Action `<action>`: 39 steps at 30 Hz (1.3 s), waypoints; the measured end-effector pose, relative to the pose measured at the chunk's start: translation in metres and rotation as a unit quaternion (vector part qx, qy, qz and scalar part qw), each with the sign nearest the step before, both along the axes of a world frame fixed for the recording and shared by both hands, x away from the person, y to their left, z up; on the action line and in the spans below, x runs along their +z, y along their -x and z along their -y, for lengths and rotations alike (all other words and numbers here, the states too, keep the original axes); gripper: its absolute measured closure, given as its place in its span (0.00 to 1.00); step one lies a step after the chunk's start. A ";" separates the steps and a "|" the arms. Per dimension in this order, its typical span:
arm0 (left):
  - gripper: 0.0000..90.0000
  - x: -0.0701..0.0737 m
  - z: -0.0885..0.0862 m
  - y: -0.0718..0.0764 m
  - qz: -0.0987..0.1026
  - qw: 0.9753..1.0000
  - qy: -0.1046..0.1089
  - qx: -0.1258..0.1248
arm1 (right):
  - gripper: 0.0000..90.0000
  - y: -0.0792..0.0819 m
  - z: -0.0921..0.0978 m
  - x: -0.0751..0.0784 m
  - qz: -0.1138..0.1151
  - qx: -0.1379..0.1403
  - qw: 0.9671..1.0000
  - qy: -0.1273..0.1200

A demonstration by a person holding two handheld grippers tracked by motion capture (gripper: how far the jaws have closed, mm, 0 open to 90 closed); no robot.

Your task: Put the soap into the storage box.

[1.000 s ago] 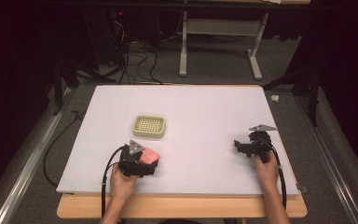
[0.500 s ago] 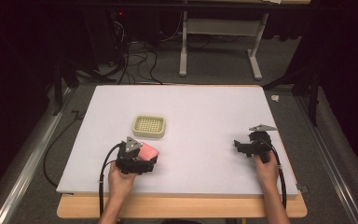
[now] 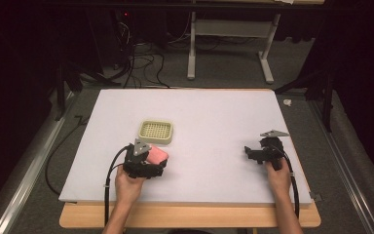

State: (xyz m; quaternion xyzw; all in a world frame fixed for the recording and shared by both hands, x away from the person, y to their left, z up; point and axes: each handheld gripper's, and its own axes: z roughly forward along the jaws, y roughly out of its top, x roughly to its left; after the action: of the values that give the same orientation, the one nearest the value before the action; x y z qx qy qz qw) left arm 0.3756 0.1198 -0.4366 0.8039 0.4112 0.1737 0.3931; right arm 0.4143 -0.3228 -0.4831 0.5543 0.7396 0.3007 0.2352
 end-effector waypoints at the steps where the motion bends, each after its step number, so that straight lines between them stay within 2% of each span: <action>1: 0.16 0.001 0.001 -0.001 0.000 1.000 0.000 -0.001 | 0.15 0.000 0.000 0.000 0.000 0.000 1.000 0.001; 8: 0.16 0.008 0.004 -0.007 0.000 1.000 0.008 -0.005 | 0.15 0.000 0.000 0.000 0.000 -0.001 1.000 0.000; 12: 0.16 0.013 0.006 -0.011 0.003 1.000 0.004 -0.006 | 0.15 0.000 0.000 0.000 -0.001 -0.001 1.000 -0.001; 16: 0.16 0.015 0.004 -0.017 0.000 1.000 0.017 0.001 | 0.15 0.000 0.000 0.000 0.000 0.000 1.000 0.000; 21: 0.16 0.019 0.005 -0.026 -0.002 1.000 0.017 0.006 | 0.15 0.000 0.000 0.000 0.000 0.000 1.000 0.000; 25: 0.16 0.022 0.004 -0.034 -0.007 0.999 0.029 0.012 | 0.15 0.000 0.000 0.000 0.000 0.000 1.000 0.000; 31: 0.16 0.023 0.004 -0.044 -0.008 0.999 0.027 0.025 | 0.15 0.000 0.000 0.000 -0.001 -0.001 1.000 -0.001; 37: 0.16 0.025 0.006 -0.056 -0.008 0.999 0.013 0.037 | 0.15 0.000 0.000 0.000 0.000 -0.001 1.000 -0.001; 39: 0.16 0.025 0.006 -0.061 -0.009 0.999 0.014 0.039 | 0.15 0.000 0.000 0.000 -0.001 0.000 1.000 0.000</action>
State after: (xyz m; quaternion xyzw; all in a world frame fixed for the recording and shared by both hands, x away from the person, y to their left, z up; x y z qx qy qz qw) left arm 0.4363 0.1138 -0.4112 0.7828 0.4486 0.1759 0.3937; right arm 0.4143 -0.3228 -0.4831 0.5549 0.7394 0.3005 0.2347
